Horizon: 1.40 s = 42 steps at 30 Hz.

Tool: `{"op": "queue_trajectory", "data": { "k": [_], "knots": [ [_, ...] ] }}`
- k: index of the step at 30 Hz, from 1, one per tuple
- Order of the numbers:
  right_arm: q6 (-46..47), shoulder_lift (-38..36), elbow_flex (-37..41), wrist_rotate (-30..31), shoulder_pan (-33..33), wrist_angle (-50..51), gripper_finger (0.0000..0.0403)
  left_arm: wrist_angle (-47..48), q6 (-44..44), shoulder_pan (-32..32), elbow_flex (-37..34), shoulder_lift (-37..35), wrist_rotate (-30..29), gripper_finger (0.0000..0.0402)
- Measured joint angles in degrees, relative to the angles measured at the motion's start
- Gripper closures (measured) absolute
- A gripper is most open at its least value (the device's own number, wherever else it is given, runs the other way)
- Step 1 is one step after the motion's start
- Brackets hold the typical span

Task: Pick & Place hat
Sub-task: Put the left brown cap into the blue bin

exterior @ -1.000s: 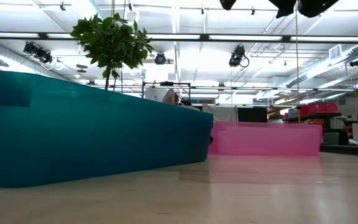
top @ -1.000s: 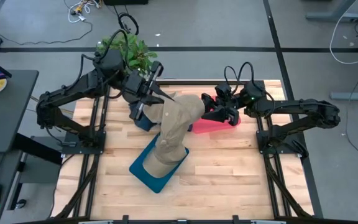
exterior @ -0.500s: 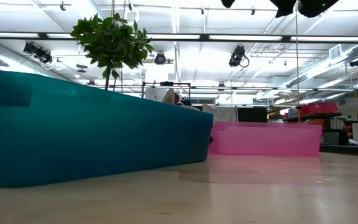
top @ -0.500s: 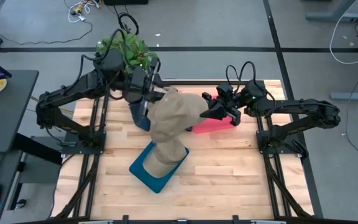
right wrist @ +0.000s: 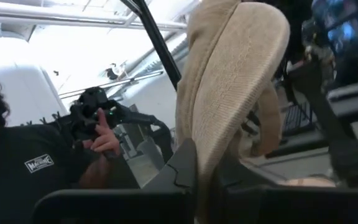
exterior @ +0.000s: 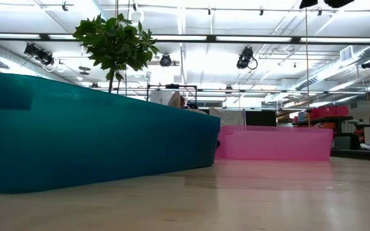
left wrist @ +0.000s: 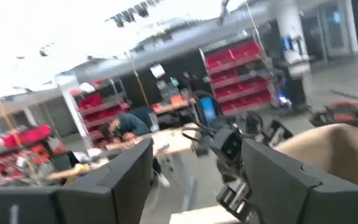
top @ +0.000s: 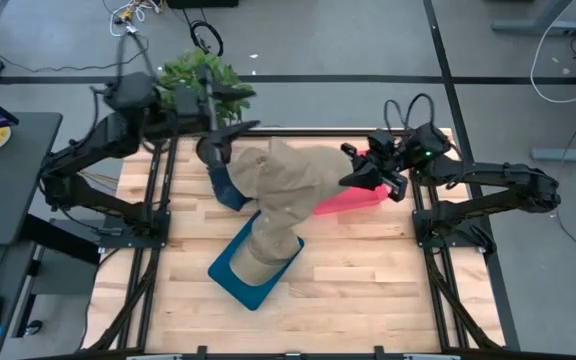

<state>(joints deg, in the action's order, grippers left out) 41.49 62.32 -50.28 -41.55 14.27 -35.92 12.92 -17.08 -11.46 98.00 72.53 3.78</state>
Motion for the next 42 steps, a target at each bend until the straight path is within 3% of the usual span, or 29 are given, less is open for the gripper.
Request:
{"op": "queue_trajectory", "data": {
  "k": [5,13,18,22,33,42],
  "knots": [
    [-2.0,-4.0,0.0,3.4,1.6,-1.7,0.0397,-3.3,1.4,0.0,0.0,-2.3,-0.8,0.0142],
    [-7.5,-6.1,0.0,18.7,2.3,-12.1,0.0397,-12.1,1.4,0.0,0.0,-2.6,-1.0,0.0142],
    [-9.4,-5.8,0.0,25.0,2.3,-16.1,0.0397,-19.5,0.9,0.0,0.0,0.2,-5.6,0.0142],
    [-9.4,-5.8,0.0,25.7,2.3,-19.5,0.0397,-24.7,0.5,0.0,0.0,3.0,-8.6,0.0142],
    [-7.6,-5.8,0.0,28.7,2.2,-28.2,0.0397,-32.1,-0.1,0.0,0.0,10.4,-8.6,0.0142],
    [-7.2,-5.3,0.1,28.7,2.2,-27.7,0.0397,-35.6,-0.2,0.0,0.0,12.5,-3.7,0.0142]
  ]
}}
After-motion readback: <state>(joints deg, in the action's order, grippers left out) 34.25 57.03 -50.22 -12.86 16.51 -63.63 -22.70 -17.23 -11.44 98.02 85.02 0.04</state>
